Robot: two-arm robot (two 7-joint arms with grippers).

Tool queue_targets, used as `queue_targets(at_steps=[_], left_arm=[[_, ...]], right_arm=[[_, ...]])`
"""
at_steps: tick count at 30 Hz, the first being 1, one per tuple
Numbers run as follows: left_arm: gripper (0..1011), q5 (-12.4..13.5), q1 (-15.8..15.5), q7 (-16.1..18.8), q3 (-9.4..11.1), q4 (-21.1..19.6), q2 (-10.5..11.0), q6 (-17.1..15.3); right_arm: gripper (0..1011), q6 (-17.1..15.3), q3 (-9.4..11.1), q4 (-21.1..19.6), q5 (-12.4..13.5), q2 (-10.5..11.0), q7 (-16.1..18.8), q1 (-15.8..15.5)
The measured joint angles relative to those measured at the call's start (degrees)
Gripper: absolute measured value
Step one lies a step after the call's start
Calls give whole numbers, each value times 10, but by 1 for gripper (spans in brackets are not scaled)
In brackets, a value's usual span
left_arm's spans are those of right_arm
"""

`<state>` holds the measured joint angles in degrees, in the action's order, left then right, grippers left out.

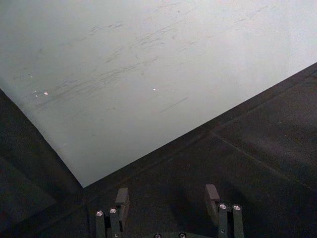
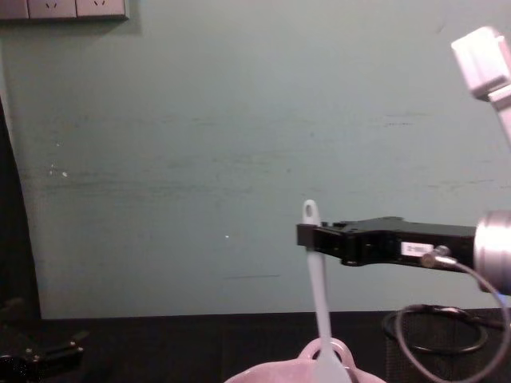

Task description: Use the one hand to pick up the spoon and stir the clear water in the bowl.

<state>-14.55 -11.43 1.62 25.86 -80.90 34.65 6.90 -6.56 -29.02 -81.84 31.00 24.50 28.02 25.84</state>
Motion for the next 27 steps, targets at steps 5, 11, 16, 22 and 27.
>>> queue_targets(at_steps=[5,11,16,22,27], left_arm=[[1005,0,0,0,0,0,0,0],[1005,0,0,0,0,0,0,0],[1005,0,0,0,0,0,0,0],[1005,0,0,0,0,0,0,0],[1005,0,0,0,0,0,0,0]], right_arm=[[113,-11,11,-31,9,15,-1,-23],[113,-26,9,-58,28,19,4,-46],[114,-24,1,-58,51,3,14,-50],[113,-15,-9,-20,75,-24,24,-33],[113,-8,-16,17,82,-40,28,-9]])
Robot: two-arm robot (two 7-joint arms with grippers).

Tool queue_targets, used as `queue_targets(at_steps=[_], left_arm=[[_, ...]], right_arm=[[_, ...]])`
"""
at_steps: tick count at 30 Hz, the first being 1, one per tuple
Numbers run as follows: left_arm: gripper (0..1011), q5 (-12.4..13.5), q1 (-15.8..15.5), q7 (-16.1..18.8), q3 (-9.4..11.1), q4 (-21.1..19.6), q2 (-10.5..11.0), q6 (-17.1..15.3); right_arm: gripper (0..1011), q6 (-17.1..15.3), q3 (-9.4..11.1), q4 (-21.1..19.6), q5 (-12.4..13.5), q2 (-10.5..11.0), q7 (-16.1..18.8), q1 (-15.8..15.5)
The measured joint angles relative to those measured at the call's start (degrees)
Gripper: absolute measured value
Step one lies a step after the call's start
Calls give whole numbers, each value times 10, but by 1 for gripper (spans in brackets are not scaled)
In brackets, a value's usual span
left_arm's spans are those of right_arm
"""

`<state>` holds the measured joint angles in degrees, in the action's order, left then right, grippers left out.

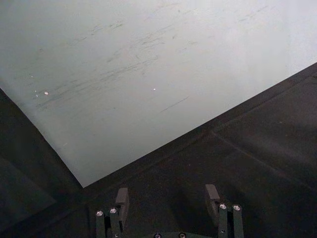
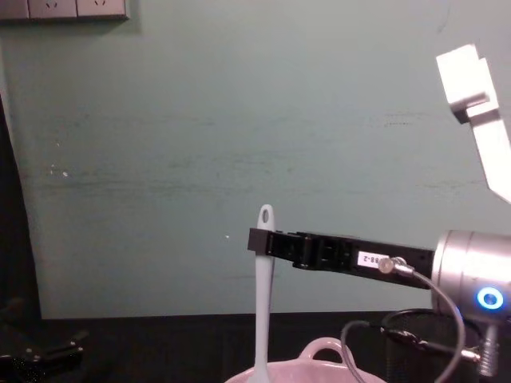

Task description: Use the one hand to pick up the spoon and stir the clear water in the bowl.

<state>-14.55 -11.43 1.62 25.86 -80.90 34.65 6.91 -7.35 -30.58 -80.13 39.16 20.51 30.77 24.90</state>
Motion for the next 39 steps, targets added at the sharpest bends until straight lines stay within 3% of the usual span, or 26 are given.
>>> queue_targets(at_steps=[4,11,18,27,33,39], left_arm=[[1005,0,0,0,0,0,0,0],[1005,0,0,0,0,0,0,0],[1005,0,0,0,0,0,0,0],[1005,0,0,0,0,0,0,0],[1005,0,0,0,0,0,0,0],[1005,0,0,0,0,0,0,0]], right_arm=[[113,6,-4,35,-6,-5,0,25],[113,9,8,46,-17,8,-14,35],[113,4,27,20,-13,38,-15,18],[114,-8,31,-32,-3,63,-13,-16],[113,-11,22,-53,12,61,-4,-29],[113,-11,3,-54,26,45,5,-27]])
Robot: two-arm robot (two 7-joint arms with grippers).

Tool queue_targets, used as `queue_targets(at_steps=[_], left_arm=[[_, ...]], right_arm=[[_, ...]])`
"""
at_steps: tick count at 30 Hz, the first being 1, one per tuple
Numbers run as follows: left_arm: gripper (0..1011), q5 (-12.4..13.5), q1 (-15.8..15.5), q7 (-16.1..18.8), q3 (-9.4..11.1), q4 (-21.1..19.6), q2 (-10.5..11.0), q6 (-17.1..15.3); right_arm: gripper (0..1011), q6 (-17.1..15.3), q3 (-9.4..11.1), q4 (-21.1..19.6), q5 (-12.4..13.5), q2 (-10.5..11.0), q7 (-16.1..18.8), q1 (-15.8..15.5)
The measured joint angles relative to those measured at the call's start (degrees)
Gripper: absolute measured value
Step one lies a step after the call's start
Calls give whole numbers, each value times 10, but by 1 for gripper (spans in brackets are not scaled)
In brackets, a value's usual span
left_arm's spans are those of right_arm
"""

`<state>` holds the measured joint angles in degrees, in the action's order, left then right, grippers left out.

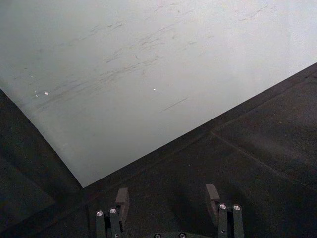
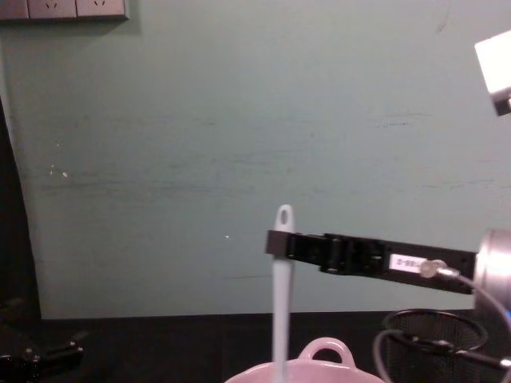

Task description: Use the one hand to pick up the spoon and stir the clear water in the bowl.

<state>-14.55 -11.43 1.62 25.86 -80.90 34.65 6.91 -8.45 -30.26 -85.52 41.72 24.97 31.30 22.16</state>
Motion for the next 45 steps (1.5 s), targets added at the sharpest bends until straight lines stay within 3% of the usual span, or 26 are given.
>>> queue_targets(at_steps=[13,19,23,27,33,40,45], left_arm=[[1005,0,0,0,0,0,0,0],[1005,0,0,0,0,0,0,0],[1005,0,0,0,0,0,0,0],[1005,0,0,0,0,0,0,0],[1005,0,0,0,0,0,0,0],[1005,0,0,0,0,0,0,0],[1005,0,0,0,0,0,0,0]], right_arm=[[113,13,-25,61,-1,-34,3,45],[113,20,-18,96,-7,-39,-3,62],[113,28,-2,106,-7,-38,-14,61],[114,31,18,97,-4,-24,-28,48],[113,25,30,56,-11,1,-40,25],[114,16,32,12,-11,14,-43,-6],[113,8,21,-12,-11,13,-43,-21]])
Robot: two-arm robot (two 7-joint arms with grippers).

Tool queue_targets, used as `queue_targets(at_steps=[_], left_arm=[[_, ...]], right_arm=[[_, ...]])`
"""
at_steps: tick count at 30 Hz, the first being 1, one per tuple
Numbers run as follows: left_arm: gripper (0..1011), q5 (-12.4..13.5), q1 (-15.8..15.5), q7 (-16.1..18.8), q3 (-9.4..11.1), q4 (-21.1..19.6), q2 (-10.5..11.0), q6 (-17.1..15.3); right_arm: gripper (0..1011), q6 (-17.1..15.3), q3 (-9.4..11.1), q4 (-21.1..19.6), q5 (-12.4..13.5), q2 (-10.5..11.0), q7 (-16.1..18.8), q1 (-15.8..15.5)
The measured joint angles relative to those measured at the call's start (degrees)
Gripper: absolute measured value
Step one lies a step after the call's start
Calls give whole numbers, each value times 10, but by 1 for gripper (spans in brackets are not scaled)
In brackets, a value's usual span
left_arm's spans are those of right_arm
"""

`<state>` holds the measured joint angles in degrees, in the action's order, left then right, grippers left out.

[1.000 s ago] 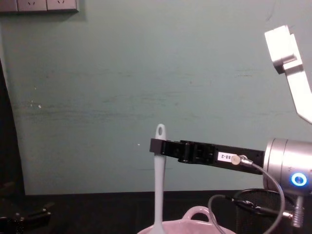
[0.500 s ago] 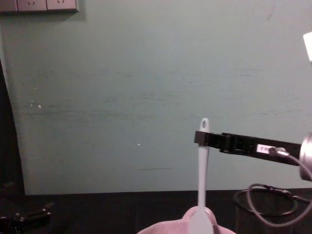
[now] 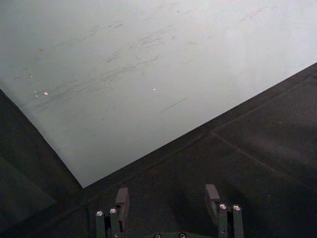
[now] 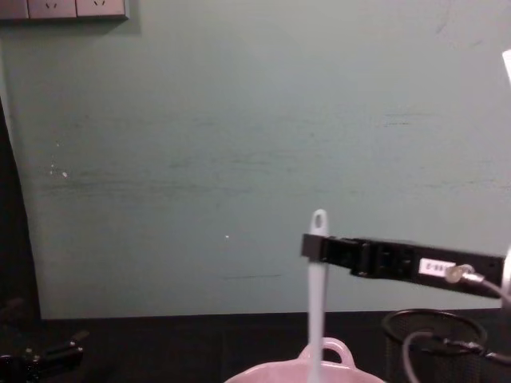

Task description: Use the one hand to pick up the spoon and stir the clear water in the bowl.

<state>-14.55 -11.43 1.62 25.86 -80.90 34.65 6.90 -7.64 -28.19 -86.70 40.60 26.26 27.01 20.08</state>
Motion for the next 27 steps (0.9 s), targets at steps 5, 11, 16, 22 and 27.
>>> queue_targets(at_steps=[5,11,16,22,27], left_arm=[[1005,0,0,0,0,0,0,0],[1005,0,0,0,0,0,0,0],[1005,0,0,0,0,0,0,0],[1005,0,0,0,0,0,0,0],[1005,0,0,0,0,0,0,0]], right_arm=[[113,-2,-15,-11,0,-12,5,-2],[113,0,-31,9,-1,-33,12,20],[114,6,-36,48,-5,-51,15,43],[113,12,-30,79,-13,-57,10,59],[113,14,-15,79,-21,-46,-4,57]])
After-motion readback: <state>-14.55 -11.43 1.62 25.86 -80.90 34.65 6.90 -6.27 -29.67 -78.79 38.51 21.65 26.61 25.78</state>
